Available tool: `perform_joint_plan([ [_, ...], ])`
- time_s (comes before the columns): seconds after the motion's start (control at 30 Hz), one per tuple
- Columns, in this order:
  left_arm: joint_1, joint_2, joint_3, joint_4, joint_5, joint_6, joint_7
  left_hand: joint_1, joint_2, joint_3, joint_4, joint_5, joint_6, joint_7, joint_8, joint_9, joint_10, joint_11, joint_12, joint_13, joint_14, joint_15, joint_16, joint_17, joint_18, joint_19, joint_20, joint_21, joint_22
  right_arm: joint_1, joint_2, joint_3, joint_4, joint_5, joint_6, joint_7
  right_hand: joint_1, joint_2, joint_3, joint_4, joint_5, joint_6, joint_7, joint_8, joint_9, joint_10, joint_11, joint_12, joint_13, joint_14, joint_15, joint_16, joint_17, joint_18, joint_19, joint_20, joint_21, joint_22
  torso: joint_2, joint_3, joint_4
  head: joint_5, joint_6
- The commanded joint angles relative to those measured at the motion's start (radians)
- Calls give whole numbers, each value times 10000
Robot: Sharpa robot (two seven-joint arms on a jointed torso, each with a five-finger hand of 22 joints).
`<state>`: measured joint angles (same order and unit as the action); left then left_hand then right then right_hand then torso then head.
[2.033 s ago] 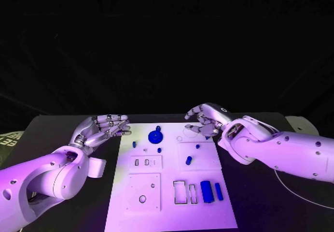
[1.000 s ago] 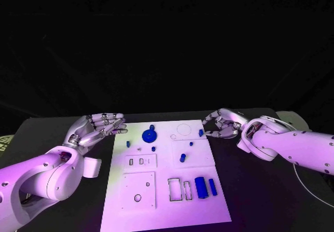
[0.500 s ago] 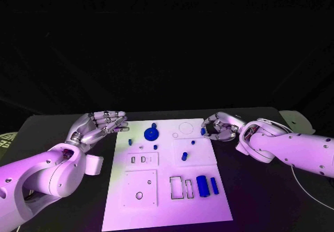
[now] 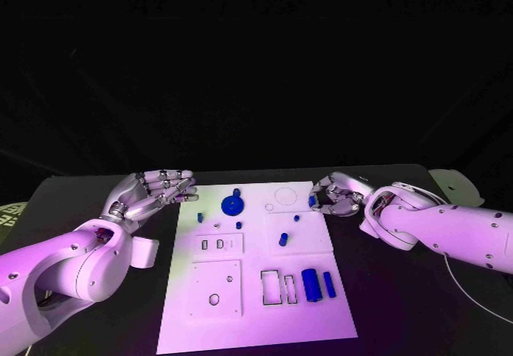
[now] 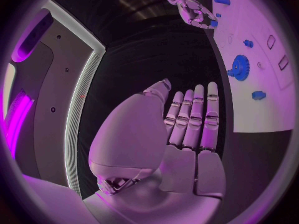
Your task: Assemble the parts on the task board
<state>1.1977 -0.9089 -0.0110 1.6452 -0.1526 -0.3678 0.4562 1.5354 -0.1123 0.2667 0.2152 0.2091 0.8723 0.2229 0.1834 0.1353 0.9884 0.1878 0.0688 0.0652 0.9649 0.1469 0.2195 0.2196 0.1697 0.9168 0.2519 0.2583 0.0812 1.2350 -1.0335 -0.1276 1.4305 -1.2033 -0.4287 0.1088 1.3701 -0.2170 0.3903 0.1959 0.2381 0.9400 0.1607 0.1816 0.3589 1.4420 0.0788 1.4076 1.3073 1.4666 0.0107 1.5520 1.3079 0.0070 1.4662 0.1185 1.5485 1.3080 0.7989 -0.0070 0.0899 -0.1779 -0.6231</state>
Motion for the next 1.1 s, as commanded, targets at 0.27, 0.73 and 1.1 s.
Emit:
perform_joint_plan([
  [0.27,4,2,5,28,3,144,55,-17,-69,62,-6,-34,36,170,-42,-15,7,29,-43,-11,21,3,-43,16,128,-7,-15,53,-16,-87,134,-3,-88,-108,-295,-220,-6,130,35,63,-44,133,-34,104,34,83,-45,60,1346,944,-52,54,2229,-31,953,-40,92,2541,3,2,-1,25,-5],
  [0.73,4,-4,5,24,3,109,56,-31,-74,73,-4,-35,32,176,-49,-18,0,35,-45,-11,9,9,-55,17,125,-15,-12,49,-18,-102,191,-2,-132,-103,-488,-273,80,359,163,23,-89,483,-211,424,167,135,-195,111,1384,942,-175,49,2218,-52,1004,-142,163,2589,-3,1,-5,41,-13],
  [1.1,4,-8,5,14,3,110,48,-42,-79,83,-2,-35,28,185,-56,-21,-6,39,-45,-11,0,14,-65,19,124,-22,-9,47,-20,-104,173,1,-68,82,-937,3,240,898,371,-289,-358,803,-696,1650,824,286,-623,229,1489,961,-562,67,2286,-70,1046,-513,223,2628,-5,11,-7,-4,-13],
])
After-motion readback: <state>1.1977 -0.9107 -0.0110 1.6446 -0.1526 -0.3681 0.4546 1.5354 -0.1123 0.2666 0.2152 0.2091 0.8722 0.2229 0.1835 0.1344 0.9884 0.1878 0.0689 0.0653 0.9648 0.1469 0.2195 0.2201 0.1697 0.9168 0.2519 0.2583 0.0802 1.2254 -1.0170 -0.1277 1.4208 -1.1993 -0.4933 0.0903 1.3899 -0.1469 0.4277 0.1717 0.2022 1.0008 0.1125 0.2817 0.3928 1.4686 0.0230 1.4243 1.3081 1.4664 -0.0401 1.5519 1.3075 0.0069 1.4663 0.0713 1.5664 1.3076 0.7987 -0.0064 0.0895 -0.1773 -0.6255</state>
